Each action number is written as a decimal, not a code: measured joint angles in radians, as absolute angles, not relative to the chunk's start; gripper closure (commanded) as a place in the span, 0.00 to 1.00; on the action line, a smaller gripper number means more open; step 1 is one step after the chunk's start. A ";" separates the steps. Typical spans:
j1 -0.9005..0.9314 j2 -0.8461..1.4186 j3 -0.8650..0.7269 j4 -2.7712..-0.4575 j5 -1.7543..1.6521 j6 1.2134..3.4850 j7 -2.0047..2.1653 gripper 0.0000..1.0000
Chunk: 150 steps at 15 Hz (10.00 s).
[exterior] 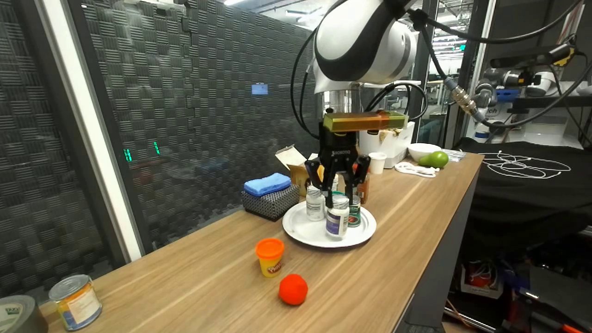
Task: Put the bottles and the orange plushy on the table onto the plate
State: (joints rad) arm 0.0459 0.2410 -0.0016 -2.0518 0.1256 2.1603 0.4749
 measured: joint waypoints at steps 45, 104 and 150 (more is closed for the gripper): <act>0.175 0.227 0.099 -1.991 0.075 2.134 0.540 0.00; 0.105 0.458 -0.031 -1.843 0.149 2.268 0.851 0.71; 0.272 0.316 0.133 -2.166 0.056 2.427 0.708 0.38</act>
